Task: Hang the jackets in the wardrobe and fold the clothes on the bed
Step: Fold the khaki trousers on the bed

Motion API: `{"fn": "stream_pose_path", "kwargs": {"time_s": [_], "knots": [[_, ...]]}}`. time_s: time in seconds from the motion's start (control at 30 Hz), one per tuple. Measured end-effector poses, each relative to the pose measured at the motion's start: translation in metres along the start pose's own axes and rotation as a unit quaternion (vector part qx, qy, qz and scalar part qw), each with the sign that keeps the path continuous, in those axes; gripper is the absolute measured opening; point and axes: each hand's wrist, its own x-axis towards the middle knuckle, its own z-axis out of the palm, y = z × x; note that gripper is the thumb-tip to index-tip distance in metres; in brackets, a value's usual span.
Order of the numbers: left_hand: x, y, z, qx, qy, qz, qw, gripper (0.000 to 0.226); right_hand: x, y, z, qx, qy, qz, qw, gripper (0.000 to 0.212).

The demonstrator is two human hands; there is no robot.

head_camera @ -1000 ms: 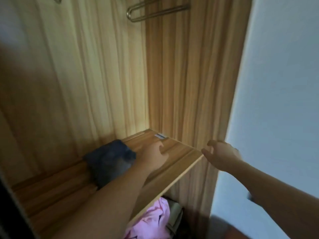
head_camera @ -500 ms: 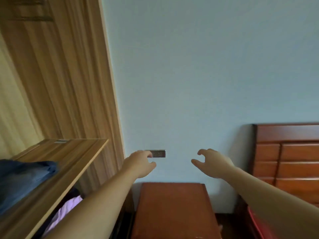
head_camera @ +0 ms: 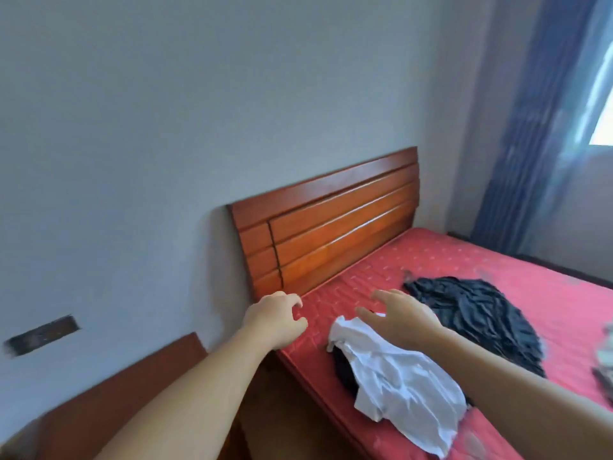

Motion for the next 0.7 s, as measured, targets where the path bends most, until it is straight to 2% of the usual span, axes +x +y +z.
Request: {"fn": "stream_pose_path", "kwargs": {"time_s": [0.17,0.27,0.43,0.6,0.7], "knots": [[-0.004,0.124,0.054,-0.024,-0.061,0.148,0.987,0.047,-0.111,0.094,-0.031,-0.035,0.062,0.146,0.987,0.067],[-0.028,0.186,0.081,-0.045,-0.091,0.212,0.972,0.047,-0.185,0.136,-0.038,-0.069,0.065,0.237,0.967,0.056],[-0.077,0.280,0.107,-0.060,-0.124,0.300,0.944,0.036,-0.294,0.196,-0.056,-0.065,0.072,0.367,0.925,0.057],[-0.117,0.373,0.128,-0.019,-0.137,0.366,0.920,0.042,-0.381,0.257,-0.076,-0.049,0.088,0.438,0.893,0.057],[-0.136,0.428,0.143,0.004,-0.135,0.378,0.916,0.045,-0.420,0.302,-0.087,-0.041,0.099,0.457,0.883,0.057]]}}
